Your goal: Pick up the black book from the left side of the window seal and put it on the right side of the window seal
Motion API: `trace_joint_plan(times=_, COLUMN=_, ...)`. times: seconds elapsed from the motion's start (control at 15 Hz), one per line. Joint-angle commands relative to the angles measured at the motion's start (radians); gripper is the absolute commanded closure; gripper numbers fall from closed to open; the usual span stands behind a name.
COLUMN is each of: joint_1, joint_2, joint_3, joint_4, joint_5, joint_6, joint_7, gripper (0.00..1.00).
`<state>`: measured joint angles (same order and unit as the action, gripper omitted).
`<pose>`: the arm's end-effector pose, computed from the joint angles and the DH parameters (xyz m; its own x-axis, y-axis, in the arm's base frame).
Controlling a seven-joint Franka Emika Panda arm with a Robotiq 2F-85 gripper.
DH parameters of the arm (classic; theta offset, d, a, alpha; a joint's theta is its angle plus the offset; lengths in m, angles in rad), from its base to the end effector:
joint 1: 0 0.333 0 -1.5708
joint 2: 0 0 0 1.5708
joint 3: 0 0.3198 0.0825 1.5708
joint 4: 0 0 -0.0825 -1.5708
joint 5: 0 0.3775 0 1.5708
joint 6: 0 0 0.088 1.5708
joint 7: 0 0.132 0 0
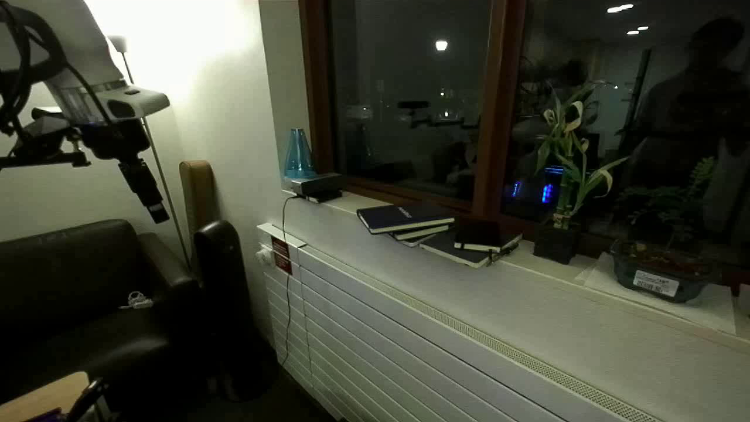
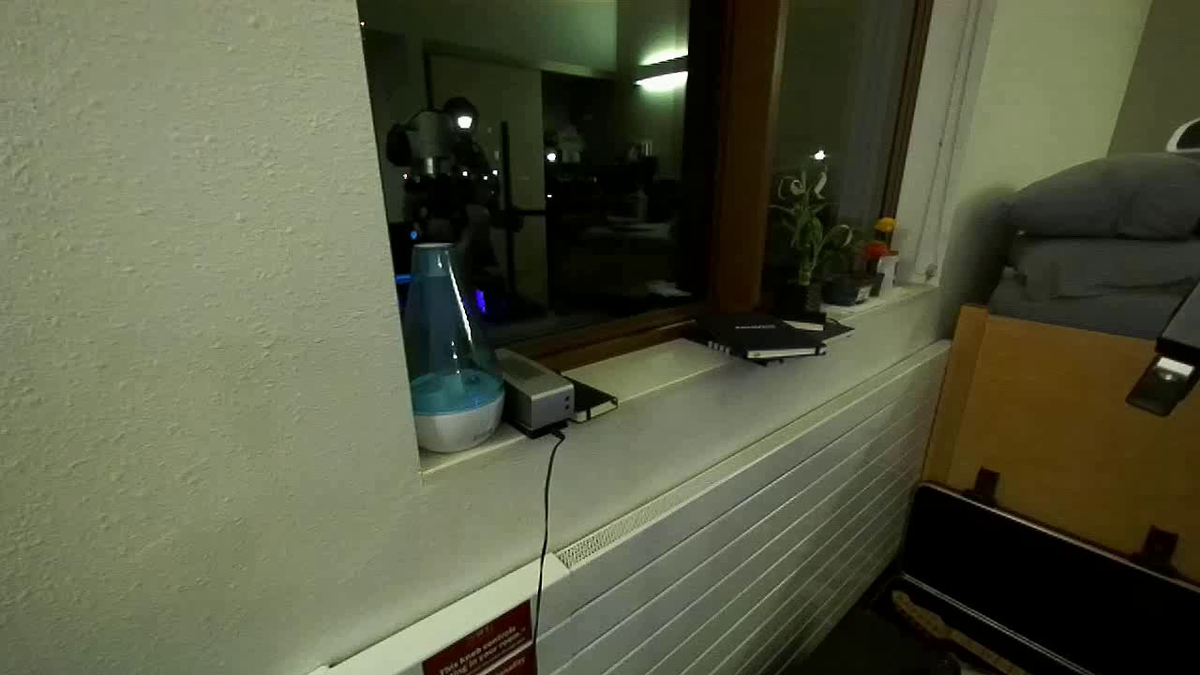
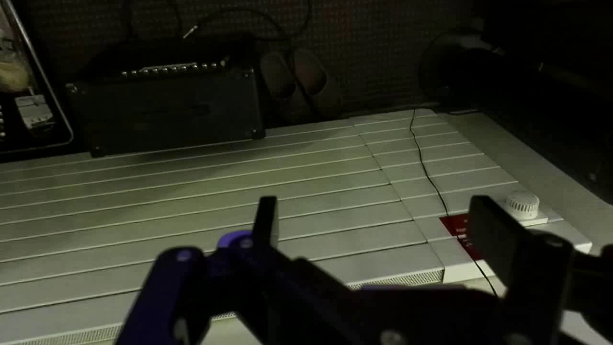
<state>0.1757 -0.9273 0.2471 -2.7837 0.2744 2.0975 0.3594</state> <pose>0.2694 0.1358 0.4485 0.9725 -0.1327 0.1913 -0.1064 -0.9842 -0.1418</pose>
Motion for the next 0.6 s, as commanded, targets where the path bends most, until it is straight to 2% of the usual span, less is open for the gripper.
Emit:
trace_joint_plan(times=0.0, joint_1=-0.004, joint_2=0.001, joint_3=0.002, joint_4=-0.007, joint_5=0.002, joint_6=-0.007, joint_7=-0.002, gripper=0.0)
trace_joint_plan(times=0.53, joint_1=-0.004, joint_2=0.006, joint_3=0.002, joint_4=-0.022, joint_5=0.001, joint_6=-0.007, joint_7=-0.002, gripper=0.0)
